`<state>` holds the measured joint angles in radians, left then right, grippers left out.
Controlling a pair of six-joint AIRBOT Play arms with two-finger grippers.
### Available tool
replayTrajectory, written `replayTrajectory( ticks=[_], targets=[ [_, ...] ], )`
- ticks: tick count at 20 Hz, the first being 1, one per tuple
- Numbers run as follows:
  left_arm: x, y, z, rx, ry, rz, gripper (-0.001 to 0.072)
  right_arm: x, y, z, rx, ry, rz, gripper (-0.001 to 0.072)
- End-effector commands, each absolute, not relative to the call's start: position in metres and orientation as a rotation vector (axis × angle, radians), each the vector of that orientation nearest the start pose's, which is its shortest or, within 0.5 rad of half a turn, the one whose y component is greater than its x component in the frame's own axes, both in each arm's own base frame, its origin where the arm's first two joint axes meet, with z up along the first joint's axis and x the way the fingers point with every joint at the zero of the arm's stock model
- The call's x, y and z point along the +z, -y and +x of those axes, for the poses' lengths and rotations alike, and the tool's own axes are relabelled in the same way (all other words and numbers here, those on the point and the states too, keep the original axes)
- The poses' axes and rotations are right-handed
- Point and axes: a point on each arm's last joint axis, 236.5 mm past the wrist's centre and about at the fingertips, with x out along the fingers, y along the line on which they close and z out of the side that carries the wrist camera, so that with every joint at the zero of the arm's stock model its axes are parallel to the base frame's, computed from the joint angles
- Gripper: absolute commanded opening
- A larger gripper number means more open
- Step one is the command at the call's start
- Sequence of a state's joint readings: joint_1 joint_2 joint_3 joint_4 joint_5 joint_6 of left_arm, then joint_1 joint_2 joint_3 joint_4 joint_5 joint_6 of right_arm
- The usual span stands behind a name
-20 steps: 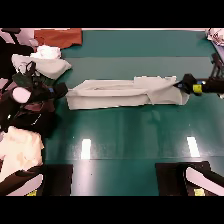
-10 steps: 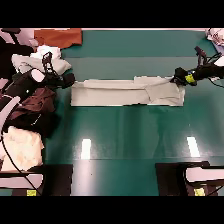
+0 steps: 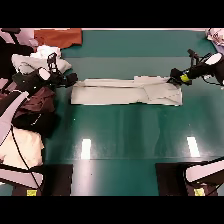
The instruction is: Fold the shirts.
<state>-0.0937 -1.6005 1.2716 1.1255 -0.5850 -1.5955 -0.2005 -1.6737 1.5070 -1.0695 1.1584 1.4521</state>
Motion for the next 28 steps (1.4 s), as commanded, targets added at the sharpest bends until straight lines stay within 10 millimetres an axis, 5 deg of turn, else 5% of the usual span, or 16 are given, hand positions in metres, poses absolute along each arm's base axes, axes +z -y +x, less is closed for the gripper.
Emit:
replayTrajectory(
  ticks=[1,2,3,5,6,7,9,11,13,16,20,22,26,28],
  targets=[
    [-0.027,0.104,0.532,-0.131,-0.919,-0.424,0.0099,-0.018,-0.003,0.5,0.152,-1.184,0.472,0.0086],
    [-0.026,0.102,0.533,-0.132,-0.919,-0.397,0.0099,-0.018,0.001,0.502,0.143,-1.171,0.472,0.0194],
    [-0.026,0.101,0.533,-0.134,-0.928,-0.378,0.0195,-0.018,0.005,0.504,0.134,-1.162,0.475,0.0255],
    [-0.027,0.099,0.531,-0.138,-0.953,-0.338,0.029,-0.017,0.015,0.505,0.115,-1.15,0.484,0.0267],
    [-0.025,0.098,0.53,-0.14,-0.96,-0.319,0.0555,-0.018,0.021,0.504,0.103,-1.153,0.475,0.0347],
    [-0.021,0.096,0.529,-0.145,-0.973,-0.289,0.0649,-0.019,0.032,0.501,0.081,-1.159,0.451,0.0455],
    [-0.002,0.086,0.531,-0.146,-0.991,-0.184,0.0715,-0.01,0.069,0.491,-0.001,-1.155,0.338,0.0604],
    [0.038,0.074,0.542,-0.132,-0.954,-0.091,0.072,0.01,0.105,0.48,-0.087,-1.131,0.244,0.0686],
    [0.075,0.08,0.549,-0.151,-0.916,-0.086,0.072,0.024,0.122,0.467,-0.14,-1.124,0.302,0.0689],
    [0.093,0.135,0.54,-0.256,-0.908,-0.076,0.0715,0.019,0.116,0.444,-0.106,-1.134,0.467,0.0707],
    [0.074,0.224,0.519,-0.404,-0.911,0.078,0.0714,-0.015,0.093,0.42,0.081,-1.173,0.738,0.0713],
    [0.055,0.248,0.508,-0.438,-0.944,0.139,0.0591,-0.026,0.1,0.412,0.131,-1.184,0.798,0.0718],
    [0.029,0.258,0.5,-0.454,-1.006,0.165,0.0521,-0.019,0.096,0.431,0.325,-1.06,0.919,0.0719],
    [0.028,0.26,0.503,-0.454,-1.011,0.165,0.0521,-0.036,0.099,0.434,0.339,-1.117,0.877,0.0719]
  ],
)
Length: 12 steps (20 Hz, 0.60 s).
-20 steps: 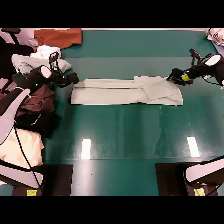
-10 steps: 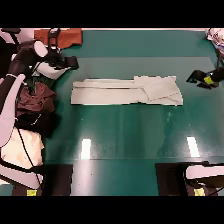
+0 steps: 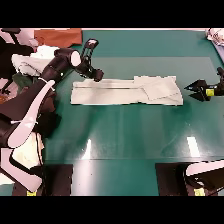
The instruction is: Fold the shirts.
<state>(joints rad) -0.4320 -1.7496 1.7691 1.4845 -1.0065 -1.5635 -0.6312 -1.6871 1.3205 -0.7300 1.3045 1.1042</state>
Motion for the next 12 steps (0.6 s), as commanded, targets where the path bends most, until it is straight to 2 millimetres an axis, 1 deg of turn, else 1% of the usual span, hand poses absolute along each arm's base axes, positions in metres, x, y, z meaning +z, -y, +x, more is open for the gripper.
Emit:
replayTrajectory(
  ticks=[1,2,4,6,9,12],
  targets=[
    [0.029,0.263,0.506,-0.458,-1.005,0.159,0.0521,-0.042,0.094,0.439,0.358,-1.133,0.875,0.0719],
    [0.029,0.265,0.509,-0.461,-1.0,0.152,0.0521,-0.047,0.089,0.443,0.371,-1.142,0.872,0.0719],
    [0.027,0.276,0.506,-0.493,-1.016,0.109,0.0521,-0.058,0.07,0.451,0.412,-1.174,0.847,0.0719],
    [0.021,0.296,0.496,-0.571,-1.041,0.068,0.0521,-0.068,0.052,0.455,0.45,-1.2,0.819,0.0719],
    [0.015,0.318,0.487,-0.647,-1.048,0.05,0.0523,-0.081,0.026,0.462,0.496,-1.235,0.79,0.0719],
    [0.016,0.343,0.491,-0.693,-1.006,-0.018,0.0523,-0.088,0.01,0.472,0.494,-1.233,0.739,0.0719]
  ],
)
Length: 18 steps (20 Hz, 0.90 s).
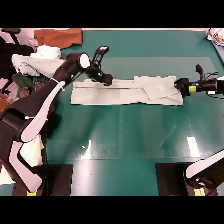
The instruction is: Fold the shirts.
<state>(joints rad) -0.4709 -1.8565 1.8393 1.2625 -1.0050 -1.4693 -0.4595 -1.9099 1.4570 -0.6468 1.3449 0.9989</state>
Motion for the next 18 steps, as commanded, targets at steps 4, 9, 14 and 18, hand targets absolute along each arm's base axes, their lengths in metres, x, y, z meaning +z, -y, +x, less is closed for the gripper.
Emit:
replayTrajectory(
  ticks=[4,9,14,18],
  targets=[
    [0.02,0.355,0.499,-0.7,-0.968,-0.1,0.0523,-0.091,0.009,0.466,0.487,-1.267,0.665,0.0717],
    [0.017,0.353,0.497,-0.7,-0.983,-0.083,0.0523,-0.062,0.084,0.462,0.335,-1.169,0.722,0.0718],
    [0.018,0.353,0.499,-0.698,-0.974,-0.085,0.0523,0.007,0.122,0.466,0.327,-0.951,0.87,0.0717],
    [0.018,0.354,0.499,-0.691,-0.976,-0.098,0.0522,0.035,0.106,0.47,0.357,-0.922,0.808,0.0718]
  ],
)
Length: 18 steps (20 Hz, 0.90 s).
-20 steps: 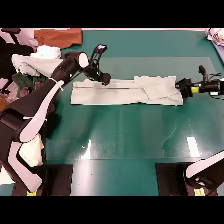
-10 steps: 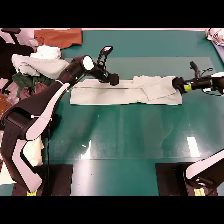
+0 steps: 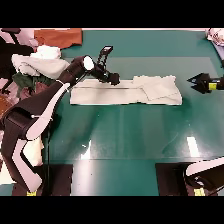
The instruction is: Fold the shirts.
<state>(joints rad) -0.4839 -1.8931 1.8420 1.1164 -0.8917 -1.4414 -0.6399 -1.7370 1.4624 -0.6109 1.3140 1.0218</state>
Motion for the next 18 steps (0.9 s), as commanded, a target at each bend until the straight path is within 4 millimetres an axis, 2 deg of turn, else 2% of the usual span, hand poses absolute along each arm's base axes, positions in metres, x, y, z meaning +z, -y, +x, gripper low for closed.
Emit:
replayTrajectory(
  ticks=[1,5,10,13,18],
  targets=[
    [0.018,0.354,0.499,-0.691,-0.976,-0.098,0.0523,0.038,0.099,0.47,0.371,-0.924,0.782,0.0718],
    [0.018,0.353,0.499,-0.691,-0.977,-0.097,0.0522,0.012,0.077,0.464,0.38,-1.045,0.642,0.0718],
    [0.018,0.354,0.5,-0.691,-0.974,-0.098,0.0523,-0.01,0.043,0.461,0.416,-1.148,0.501,0.0718],
    [0.018,0.354,0.5,-0.687,-0.976,-0.105,0.0523,-0.035,0.038,0.455,0.386,-1.237,0.41,0.0718],
    [0.019,0.354,0.501,-0.685,-0.969,-0.107,0.0523,-0.04,0.046,0.462,0.343,-1.223,0.376,0.0717]
  ],
)
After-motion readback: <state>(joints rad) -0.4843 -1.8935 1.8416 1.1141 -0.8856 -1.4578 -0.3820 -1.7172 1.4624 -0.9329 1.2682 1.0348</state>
